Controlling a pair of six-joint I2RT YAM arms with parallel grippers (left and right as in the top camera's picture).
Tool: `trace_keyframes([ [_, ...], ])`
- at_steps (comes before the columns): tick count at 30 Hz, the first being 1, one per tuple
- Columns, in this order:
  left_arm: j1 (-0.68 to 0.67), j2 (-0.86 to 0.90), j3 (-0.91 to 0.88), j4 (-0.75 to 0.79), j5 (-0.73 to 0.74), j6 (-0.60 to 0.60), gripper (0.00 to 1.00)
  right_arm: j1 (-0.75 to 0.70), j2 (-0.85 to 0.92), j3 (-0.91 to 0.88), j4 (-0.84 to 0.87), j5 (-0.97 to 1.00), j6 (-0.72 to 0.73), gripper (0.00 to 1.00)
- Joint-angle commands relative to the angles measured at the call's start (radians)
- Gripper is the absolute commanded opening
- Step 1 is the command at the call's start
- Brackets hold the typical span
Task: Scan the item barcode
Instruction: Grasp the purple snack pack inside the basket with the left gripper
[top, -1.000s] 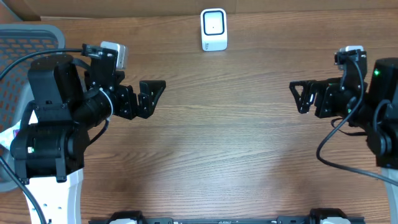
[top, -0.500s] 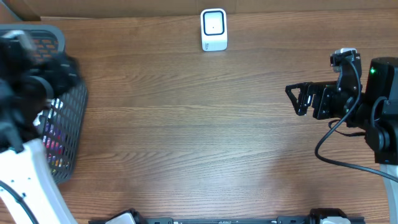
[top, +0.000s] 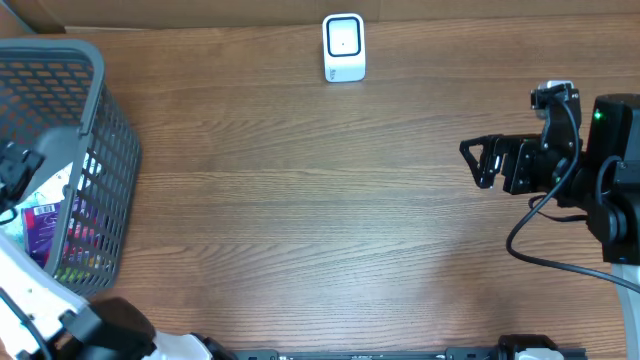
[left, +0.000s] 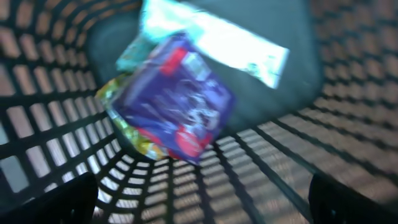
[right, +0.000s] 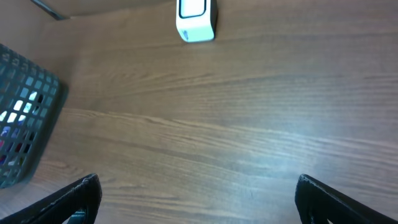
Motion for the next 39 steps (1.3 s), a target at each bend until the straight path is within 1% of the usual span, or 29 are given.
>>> trace_keyframes([
  [1, 0.066, 0.013, -0.085, 0.029, -0.028, -0.089, 1.00, 0.000, 0.017, 0.024, -0.010, 0.006, -0.001, 1.00],
  [4, 0.107, 0.013, -0.180, 0.106, -0.028, -0.086, 1.00, 0.001, 0.040, 0.024, -0.017, 0.006, -0.001, 1.00],
  [9, 0.115, 0.034, -0.293, 0.253, -0.032, 0.006, 1.00, 0.001, 0.089, 0.024, -0.015, 0.006, -0.002, 1.00],
  [13, 0.120, 0.113, -0.322, 0.289, -0.034, 0.050, 1.00, 0.001, 0.132, 0.024, -0.016, 0.006, -0.009, 1.00],
  [14, 0.120, 0.132, -0.322, 0.289, -0.037, 0.062, 0.97, 0.001, 0.138, 0.024, -0.015, 0.006, -0.009, 1.00],
  [15, 0.120, 0.156, -0.322, 0.288, -0.047, 0.080, 0.89, 0.001, 0.143, 0.024, -0.015, 0.006, -0.010, 1.00],
  [18, 0.120, 0.216, -0.322, 0.288, -0.078, 0.098, 0.75, 0.001, 0.154, 0.024, -0.015, 0.006, -0.032, 1.00],
  [21, 0.120, 0.272, -0.322, 0.287, -0.106, 0.099, 0.67, 0.000, 0.156, 0.023, -0.014, 0.007, -0.035, 1.00],
  [23, 0.118, 0.300, -0.322, 0.284, -0.106, 0.098, 0.58, 0.000, 0.156, 0.023, -0.014, 0.018, -0.035, 1.00],
  [24, 0.117, 0.311, -0.322, 0.281, -0.106, 0.099, 0.50, 0.000, 0.156, 0.023, -0.014, 0.022, -0.035, 1.00],
  [25, 0.117, 0.320, -0.322, 0.279, -0.105, 0.100, 0.39, 0.000, 0.156, 0.023, -0.015, 0.025, -0.035, 1.00],
  [26, 0.117, 0.322, -0.322, 0.278, -0.095, 0.108, 0.31, 0.000, 0.156, 0.023, -0.015, 0.025, -0.035, 1.00],
  [28, 0.117, 0.318, -0.320, 0.280, -0.061, 0.127, 0.06, 0.000, 0.156, 0.023, -0.014, 0.025, -0.035, 1.00],
  [29, 0.117, 0.314, -0.316, 0.280, -0.051, 0.135, 0.04, 0.000, 0.156, 0.023, -0.015, 0.025, -0.035, 1.00],
  [33, 0.117, 0.299, -0.268, 0.255, -0.011, 0.162, 0.04, 0.000, 0.156, 0.023, -0.014, 0.025, -0.035, 1.00],
  [36, 0.117, 0.290, -0.167, 0.197, 0.038, 0.192, 0.04, 0.000, 0.156, 0.023, -0.015, 0.025, -0.034, 1.00],
  [39, 0.113, 0.277, -0.016, 0.118, 0.103, 0.225, 0.04, 0.000, 0.156, 0.023, -0.015, 0.025, -0.034, 1.00],
])
